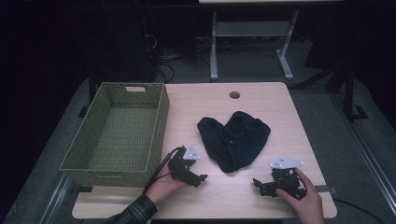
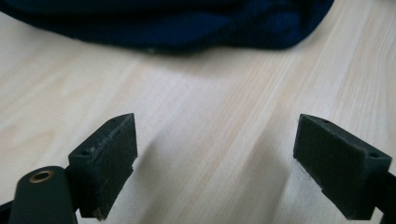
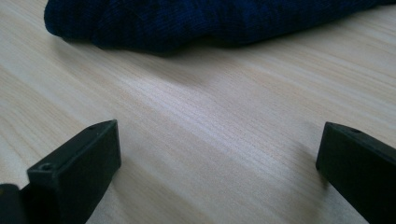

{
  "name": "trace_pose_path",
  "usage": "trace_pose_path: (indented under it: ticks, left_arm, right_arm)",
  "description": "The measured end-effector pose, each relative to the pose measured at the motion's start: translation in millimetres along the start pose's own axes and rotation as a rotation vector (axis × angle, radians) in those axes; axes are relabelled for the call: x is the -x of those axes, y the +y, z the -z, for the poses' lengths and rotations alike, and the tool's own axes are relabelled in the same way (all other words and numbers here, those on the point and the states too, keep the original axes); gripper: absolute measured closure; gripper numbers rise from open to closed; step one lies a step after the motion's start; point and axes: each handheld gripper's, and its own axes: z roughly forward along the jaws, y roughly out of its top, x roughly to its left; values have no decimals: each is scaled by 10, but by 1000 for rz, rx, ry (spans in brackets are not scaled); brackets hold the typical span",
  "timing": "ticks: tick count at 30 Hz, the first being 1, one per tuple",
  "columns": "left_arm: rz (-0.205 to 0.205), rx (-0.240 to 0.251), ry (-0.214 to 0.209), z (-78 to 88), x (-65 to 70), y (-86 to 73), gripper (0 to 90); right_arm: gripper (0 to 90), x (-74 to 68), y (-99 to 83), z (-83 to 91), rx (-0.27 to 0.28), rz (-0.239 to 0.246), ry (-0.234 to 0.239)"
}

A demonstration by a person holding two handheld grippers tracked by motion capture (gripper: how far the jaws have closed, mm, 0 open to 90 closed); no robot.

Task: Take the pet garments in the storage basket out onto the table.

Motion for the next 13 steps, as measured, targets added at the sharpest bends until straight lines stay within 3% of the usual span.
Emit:
trace_pose_path:
  ticks: [4,8,13]
  left_arm:
    - [-5,30,3,-31,14,-35,125]
    - [4,110,9,-54,21,-113,125]
    - [15,118,17,-49,30,-129,126]
  right_arm:
    - [0,0,-1,1,0,0,0]
    - [0,0,-1,1,0,0,1]
    - [0,-2,-1,2,0,-2,1]
